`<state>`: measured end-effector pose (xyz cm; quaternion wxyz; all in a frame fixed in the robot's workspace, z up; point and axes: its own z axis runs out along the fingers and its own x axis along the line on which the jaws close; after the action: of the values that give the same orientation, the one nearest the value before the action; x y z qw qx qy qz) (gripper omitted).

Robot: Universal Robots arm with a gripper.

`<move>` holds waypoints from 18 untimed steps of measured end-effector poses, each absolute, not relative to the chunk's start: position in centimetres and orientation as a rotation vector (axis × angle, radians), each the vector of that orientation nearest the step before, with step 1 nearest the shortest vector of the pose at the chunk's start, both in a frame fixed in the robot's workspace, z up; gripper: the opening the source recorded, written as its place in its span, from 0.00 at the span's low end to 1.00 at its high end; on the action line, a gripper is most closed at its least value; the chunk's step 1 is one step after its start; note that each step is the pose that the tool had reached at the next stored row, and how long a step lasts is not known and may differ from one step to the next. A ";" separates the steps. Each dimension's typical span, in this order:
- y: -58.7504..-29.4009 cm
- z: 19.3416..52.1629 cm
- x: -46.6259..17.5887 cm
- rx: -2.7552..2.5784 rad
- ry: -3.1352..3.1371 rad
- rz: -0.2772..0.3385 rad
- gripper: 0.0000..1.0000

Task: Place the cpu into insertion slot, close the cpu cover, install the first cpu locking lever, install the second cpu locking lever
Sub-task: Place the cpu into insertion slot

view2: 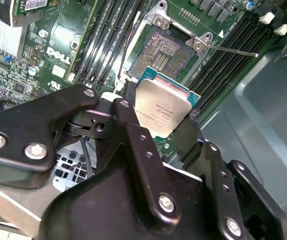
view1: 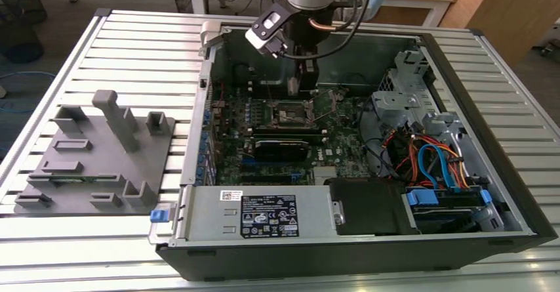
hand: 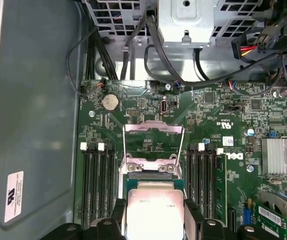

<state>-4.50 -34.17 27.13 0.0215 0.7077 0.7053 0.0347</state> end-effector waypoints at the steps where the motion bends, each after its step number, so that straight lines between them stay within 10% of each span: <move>1: -34.2 27.1 -4.5 2.193 2.186 0.107 0.54; 18: -34.2 26.6 -4.5 2.191 2.189 0.108 0.54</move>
<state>-4.50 -34.17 26.57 0.0215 0.7068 0.7062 0.0347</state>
